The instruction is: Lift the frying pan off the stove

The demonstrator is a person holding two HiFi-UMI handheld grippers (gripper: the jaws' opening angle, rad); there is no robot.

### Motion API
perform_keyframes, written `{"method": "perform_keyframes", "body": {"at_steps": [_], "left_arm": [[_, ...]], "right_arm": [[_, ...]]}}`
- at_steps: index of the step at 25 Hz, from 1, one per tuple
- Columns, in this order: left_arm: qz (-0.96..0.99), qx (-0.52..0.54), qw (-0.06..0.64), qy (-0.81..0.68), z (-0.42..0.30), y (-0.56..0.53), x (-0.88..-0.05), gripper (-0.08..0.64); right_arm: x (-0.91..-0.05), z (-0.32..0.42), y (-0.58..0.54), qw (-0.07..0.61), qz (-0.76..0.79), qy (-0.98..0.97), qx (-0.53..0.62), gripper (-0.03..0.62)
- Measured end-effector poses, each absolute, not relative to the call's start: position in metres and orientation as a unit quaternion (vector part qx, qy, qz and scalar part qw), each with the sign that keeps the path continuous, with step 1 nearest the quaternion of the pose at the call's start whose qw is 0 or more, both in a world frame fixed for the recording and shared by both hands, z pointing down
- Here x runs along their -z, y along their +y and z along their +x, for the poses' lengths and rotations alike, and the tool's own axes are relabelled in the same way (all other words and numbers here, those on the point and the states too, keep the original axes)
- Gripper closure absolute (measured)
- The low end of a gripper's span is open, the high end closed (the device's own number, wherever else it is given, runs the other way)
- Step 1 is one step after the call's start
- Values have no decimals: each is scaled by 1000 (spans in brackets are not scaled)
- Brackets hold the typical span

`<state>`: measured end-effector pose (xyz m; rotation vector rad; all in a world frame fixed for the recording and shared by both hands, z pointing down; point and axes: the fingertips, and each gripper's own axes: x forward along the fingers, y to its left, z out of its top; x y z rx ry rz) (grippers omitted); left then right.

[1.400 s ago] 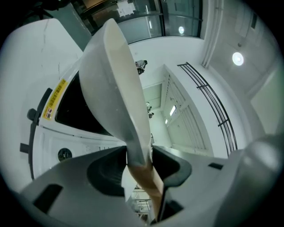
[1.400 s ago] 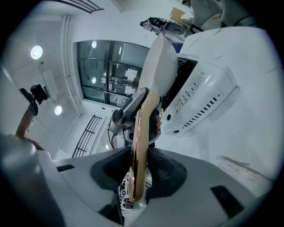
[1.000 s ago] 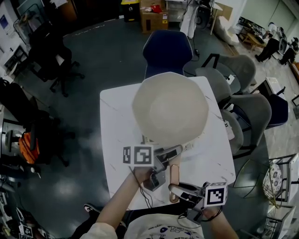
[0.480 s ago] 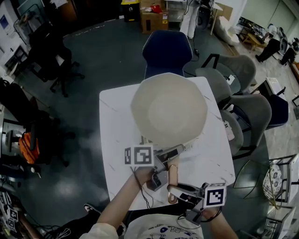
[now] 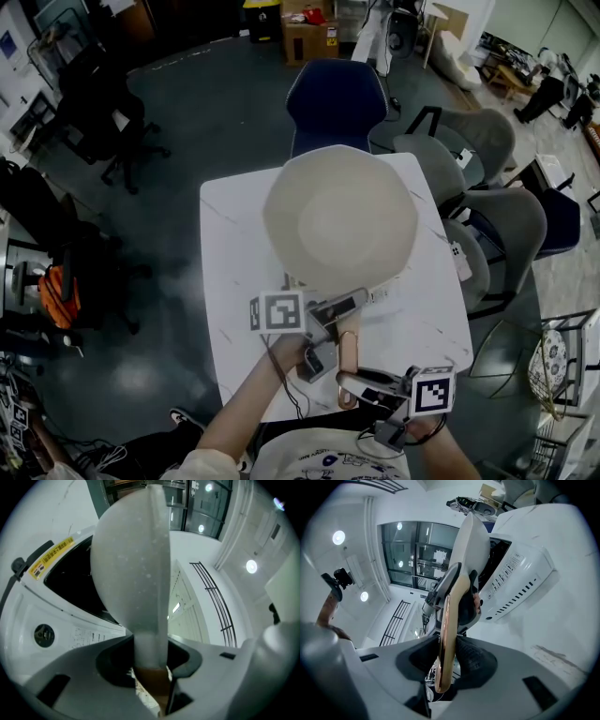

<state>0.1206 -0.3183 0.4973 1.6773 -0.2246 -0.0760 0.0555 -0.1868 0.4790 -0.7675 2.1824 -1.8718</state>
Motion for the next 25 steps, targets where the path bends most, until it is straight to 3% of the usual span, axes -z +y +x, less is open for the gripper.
{"method": "perform_keyframes", "body": {"at_steps": [25], "left_arm": [[737, 69, 664, -107, 119, -318, -496, 405]], "right_arm": [[-478, 53, -188, 90, -241, 717, 648, 476]]}}
